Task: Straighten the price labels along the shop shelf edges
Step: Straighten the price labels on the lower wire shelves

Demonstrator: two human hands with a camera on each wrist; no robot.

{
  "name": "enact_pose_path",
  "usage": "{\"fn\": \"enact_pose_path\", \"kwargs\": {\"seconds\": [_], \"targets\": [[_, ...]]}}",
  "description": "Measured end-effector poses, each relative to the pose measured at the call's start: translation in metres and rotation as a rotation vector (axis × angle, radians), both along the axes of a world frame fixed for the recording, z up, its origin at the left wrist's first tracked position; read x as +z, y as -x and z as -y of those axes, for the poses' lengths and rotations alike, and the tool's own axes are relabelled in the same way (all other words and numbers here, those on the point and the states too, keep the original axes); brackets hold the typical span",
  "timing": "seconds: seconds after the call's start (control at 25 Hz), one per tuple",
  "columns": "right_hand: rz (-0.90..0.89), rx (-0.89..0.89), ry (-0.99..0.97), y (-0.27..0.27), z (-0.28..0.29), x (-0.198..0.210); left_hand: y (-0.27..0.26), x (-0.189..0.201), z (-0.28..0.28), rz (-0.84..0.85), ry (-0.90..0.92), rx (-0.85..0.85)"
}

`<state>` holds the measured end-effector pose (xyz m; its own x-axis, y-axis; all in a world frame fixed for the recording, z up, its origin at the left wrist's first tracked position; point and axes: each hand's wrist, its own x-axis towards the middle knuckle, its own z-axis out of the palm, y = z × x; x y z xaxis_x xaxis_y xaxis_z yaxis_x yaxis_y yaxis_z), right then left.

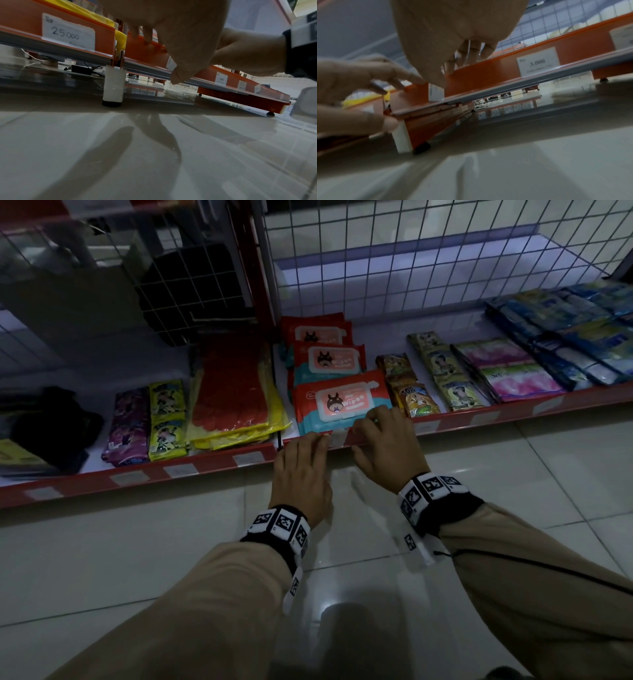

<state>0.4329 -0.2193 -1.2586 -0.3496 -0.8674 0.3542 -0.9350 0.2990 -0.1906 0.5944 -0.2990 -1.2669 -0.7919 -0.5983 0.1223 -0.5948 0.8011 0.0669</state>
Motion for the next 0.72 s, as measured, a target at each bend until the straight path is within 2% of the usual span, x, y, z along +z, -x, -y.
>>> {"fn": "enact_pose_path", "kwargs": {"seconds": [0.16,0.48,0.72], "targets": [[0.075,0.018,-0.044,0.001,0.005,0.003,0.004,0.006,0.003,-0.047,0.034,-0.015],[0.325,0.029,0.158,0.004,0.019,0.003,0.01,0.013,0.012,-0.064,0.018,-0.035],[0.769,0.092,0.381,0.014,0.015,0.021,0.012,0.018,0.02,-0.106,-0.017,-0.076]]}}
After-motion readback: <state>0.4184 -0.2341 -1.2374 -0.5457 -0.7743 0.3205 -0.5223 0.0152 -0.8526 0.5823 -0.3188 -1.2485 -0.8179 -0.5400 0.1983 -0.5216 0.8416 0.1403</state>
